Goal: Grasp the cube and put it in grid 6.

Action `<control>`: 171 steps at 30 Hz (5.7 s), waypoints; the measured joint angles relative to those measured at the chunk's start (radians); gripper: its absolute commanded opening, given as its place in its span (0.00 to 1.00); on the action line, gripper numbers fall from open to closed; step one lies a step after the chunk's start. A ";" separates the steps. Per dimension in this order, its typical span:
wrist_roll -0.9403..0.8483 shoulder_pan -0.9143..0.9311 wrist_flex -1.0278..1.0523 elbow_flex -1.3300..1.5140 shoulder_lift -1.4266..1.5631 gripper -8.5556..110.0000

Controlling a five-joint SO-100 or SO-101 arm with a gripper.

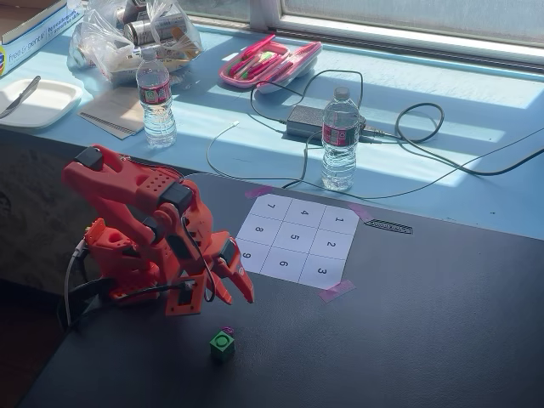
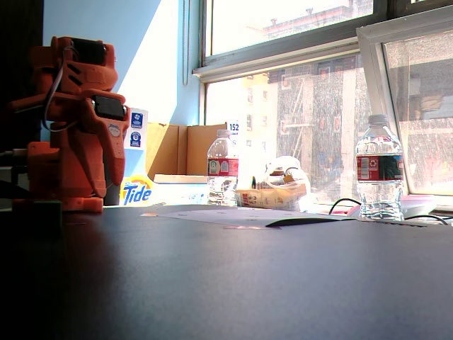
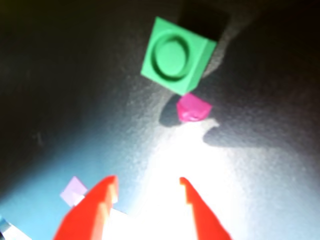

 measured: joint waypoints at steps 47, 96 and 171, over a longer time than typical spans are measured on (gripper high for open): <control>-0.035 0.383 0.115 -0.508 -0.753 0.31; 0.026 0.009 0.466 -0.937 -0.775 0.07; -0.005 -0.325 0.718 -1.367 -0.910 0.07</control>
